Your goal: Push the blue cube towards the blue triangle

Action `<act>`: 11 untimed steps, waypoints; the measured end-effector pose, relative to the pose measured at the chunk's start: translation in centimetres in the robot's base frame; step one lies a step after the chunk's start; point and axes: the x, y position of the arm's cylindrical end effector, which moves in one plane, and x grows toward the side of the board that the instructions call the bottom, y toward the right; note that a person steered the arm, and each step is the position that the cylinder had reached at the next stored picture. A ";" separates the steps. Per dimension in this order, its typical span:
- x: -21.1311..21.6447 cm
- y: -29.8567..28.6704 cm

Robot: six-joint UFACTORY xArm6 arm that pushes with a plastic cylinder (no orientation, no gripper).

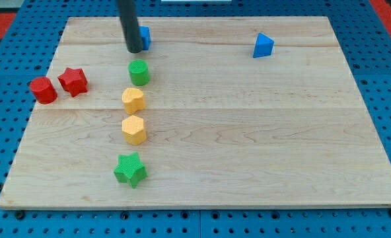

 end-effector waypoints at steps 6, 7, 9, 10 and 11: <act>-6.8 3.2; -6.4 6.4; -2.2 11.1; 4.0 10.2; 8.8 11.6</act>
